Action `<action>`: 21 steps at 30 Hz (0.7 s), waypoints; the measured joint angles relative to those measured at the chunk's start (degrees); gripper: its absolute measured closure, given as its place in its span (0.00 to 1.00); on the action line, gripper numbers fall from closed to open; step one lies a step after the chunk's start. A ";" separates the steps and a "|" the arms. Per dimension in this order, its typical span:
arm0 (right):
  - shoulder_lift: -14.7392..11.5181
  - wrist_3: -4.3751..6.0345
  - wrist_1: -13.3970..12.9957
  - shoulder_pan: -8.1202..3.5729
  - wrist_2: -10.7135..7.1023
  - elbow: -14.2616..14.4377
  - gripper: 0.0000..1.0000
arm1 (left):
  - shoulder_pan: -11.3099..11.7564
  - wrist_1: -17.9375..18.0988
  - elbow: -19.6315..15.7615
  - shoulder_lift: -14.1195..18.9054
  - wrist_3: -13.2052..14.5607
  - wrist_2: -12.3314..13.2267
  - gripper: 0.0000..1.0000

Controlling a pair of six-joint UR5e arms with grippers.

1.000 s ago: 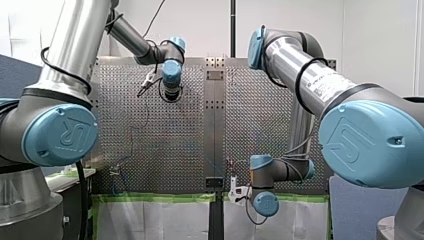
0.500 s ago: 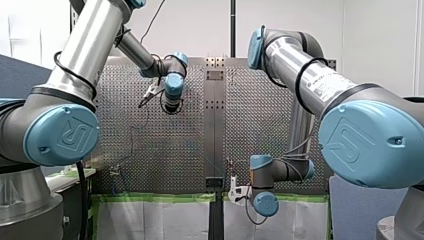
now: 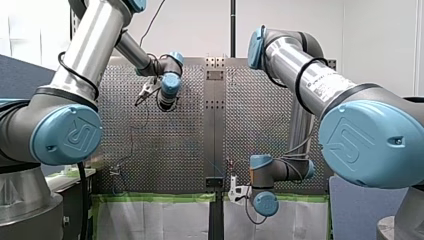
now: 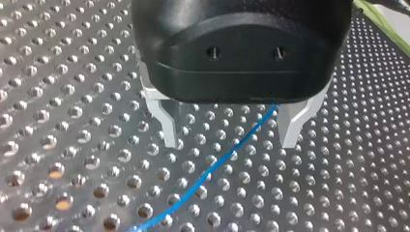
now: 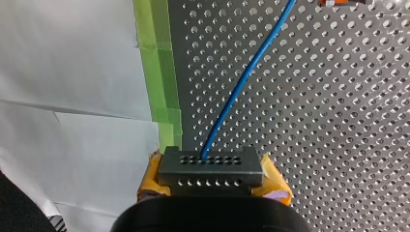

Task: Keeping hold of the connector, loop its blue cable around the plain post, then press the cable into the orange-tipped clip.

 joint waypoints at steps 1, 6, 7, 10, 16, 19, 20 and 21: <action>0.00 -0.01 0.01 0.00 0.00 0.00 1.00 | 0.19 0.12 0.00 0.00 -0.03 0.06 0.00; 0.00 -0.03 0.06 0.00 0.01 -0.01 1.00 | 0.87 1.12 0.44 -0.32 -0.27 0.47 0.00; 0.01 -0.04 0.07 0.00 0.01 -0.01 1.00 | 0.94 1.01 0.74 -0.61 -0.37 0.55 0.00; 0.01 -0.06 0.11 0.00 0.03 -0.01 1.00 | 0.88 0.35 2.00 -2.19 -0.85 0.91 0.00; 0.02 -0.07 0.05 0.00 0.01 -0.01 1.00 | 1.16 0.87 2.69 -3.63 -1.77 1.08 0.00; 0.00 -0.07 0.03 0.01 0.01 -0.01 1.00 | 1.32 0.92 2.73 -4.52 -2.04 1.13 0.00; 0.00 -0.07 0.03 0.00 0.01 -0.01 1.00 | 1.29 0.89 2.74 -5.02 -2.09 1.14 0.00; 0.01 -0.06 0.03 0.01 0.01 -0.01 1.00 | 1.22 0.85 2.74 -5.39 -2.11 1.18 0.00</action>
